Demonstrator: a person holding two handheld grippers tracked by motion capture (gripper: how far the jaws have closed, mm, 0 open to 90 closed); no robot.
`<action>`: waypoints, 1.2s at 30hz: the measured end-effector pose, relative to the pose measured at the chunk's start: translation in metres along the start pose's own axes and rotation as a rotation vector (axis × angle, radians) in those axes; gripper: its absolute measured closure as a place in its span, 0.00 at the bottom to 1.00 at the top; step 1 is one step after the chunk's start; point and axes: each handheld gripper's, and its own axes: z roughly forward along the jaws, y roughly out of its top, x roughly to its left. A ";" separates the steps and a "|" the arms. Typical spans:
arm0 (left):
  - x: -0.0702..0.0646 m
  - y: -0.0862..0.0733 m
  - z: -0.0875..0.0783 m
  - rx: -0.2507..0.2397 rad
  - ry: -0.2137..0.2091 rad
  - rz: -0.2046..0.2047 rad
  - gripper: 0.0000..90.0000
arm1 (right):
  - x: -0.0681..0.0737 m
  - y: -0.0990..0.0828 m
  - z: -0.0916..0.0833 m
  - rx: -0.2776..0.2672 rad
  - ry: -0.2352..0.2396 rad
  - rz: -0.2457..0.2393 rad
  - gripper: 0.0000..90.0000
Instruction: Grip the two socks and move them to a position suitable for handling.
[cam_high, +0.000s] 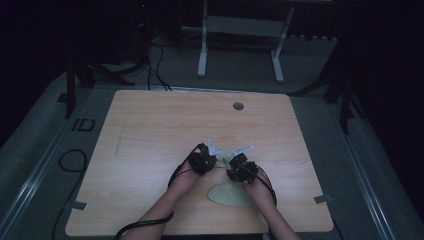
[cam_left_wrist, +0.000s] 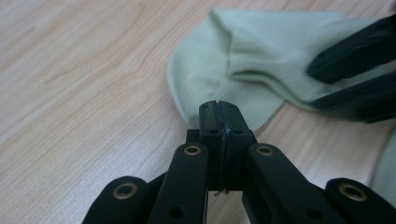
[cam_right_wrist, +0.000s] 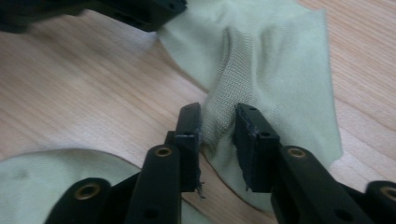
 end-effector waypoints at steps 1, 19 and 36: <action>0.001 -0.001 0.000 -0.012 0.000 -0.003 0.99 | 0.001 0.000 0.000 0.003 -0.005 -0.002 0.87; 0.002 0.001 0.000 0.013 0.003 -0.007 0.99 | -0.054 0.001 -0.048 -0.104 -0.029 0.109 0.93; 0.003 0.001 0.000 0.014 0.000 0.001 0.99 | -0.104 -0.025 -0.035 -0.047 -0.083 0.245 0.87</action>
